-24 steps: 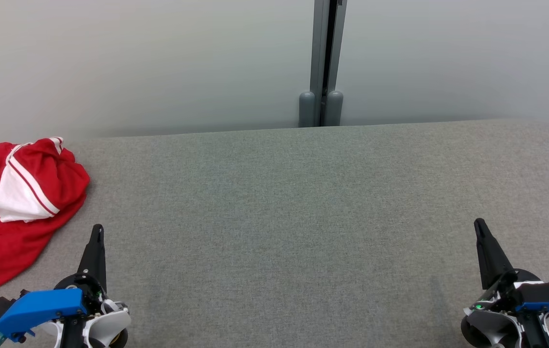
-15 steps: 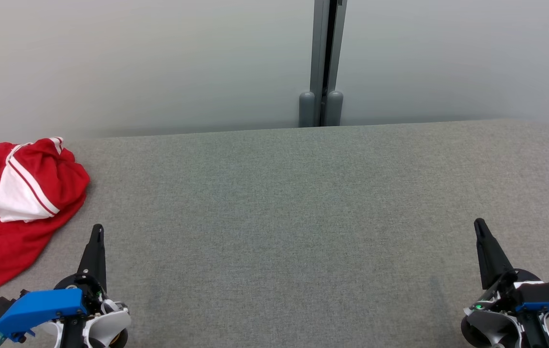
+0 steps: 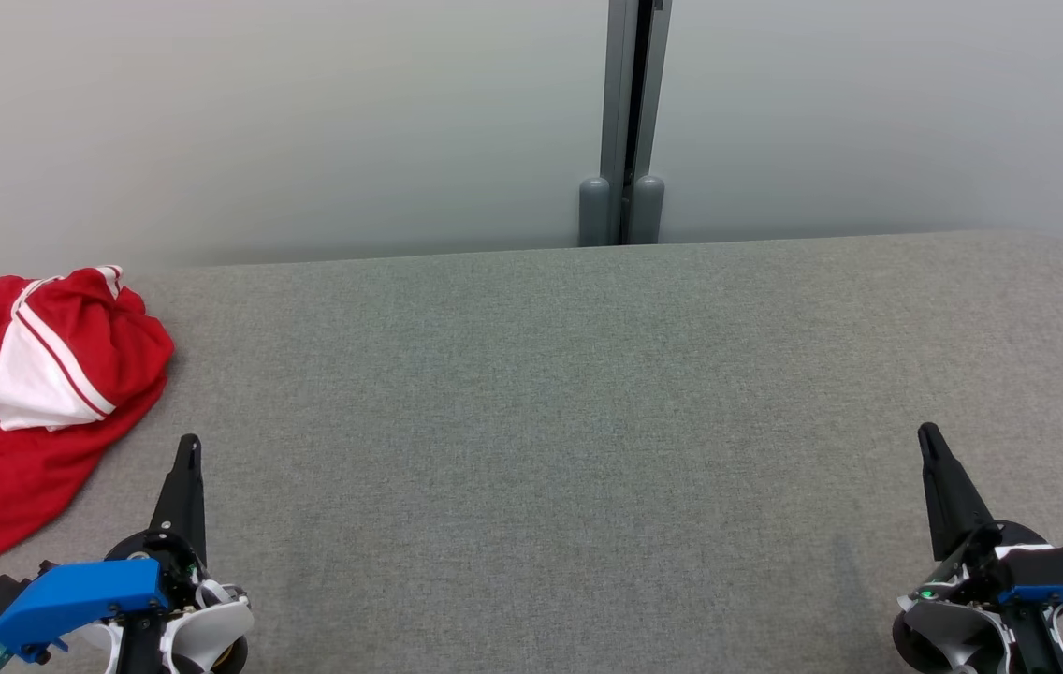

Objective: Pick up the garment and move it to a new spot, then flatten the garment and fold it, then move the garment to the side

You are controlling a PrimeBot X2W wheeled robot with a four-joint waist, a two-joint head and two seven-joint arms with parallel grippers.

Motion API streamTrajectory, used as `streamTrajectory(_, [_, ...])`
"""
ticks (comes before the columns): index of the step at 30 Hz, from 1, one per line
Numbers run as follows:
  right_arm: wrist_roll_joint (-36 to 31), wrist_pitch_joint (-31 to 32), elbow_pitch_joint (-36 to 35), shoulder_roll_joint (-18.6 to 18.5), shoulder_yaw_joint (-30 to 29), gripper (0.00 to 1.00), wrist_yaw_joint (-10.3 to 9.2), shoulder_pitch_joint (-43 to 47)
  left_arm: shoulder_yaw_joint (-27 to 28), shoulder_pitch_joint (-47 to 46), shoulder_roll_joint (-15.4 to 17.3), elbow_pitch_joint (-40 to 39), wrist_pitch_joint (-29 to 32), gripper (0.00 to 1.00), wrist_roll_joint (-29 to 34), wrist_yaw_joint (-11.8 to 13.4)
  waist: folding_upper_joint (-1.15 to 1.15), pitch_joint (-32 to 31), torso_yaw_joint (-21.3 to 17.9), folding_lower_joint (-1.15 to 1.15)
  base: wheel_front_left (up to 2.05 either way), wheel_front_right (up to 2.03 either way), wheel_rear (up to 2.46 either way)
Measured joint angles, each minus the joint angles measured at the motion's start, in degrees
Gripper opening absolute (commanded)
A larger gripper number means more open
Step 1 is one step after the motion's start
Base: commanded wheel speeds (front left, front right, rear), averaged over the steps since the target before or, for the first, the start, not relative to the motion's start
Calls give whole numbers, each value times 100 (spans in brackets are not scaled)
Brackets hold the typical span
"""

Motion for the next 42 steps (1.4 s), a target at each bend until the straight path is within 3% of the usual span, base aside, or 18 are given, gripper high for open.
streamTrajectory(28, [0, 0, 0, 0, 0, 0, 0, 0, 0, 0, 0, 0, 0, 0, -1, 0, 0, 0, 0, 0, 0, 0, 0])
streamTrajectory(29, [-1, -1, 16, 2, 1, 100, 0, 2, -1, 6, 0, 15, -2, 100, -2, 1, 0, 0, 0, 0, 0, 0, 0])
streamTrajectory(42, [-78, -230, 235, 47, 205, 100, -8, 203, -196, 379, -65, 152, -227, 100, 32, 7, 0, 7, 0, 0, 0, 0, 0])
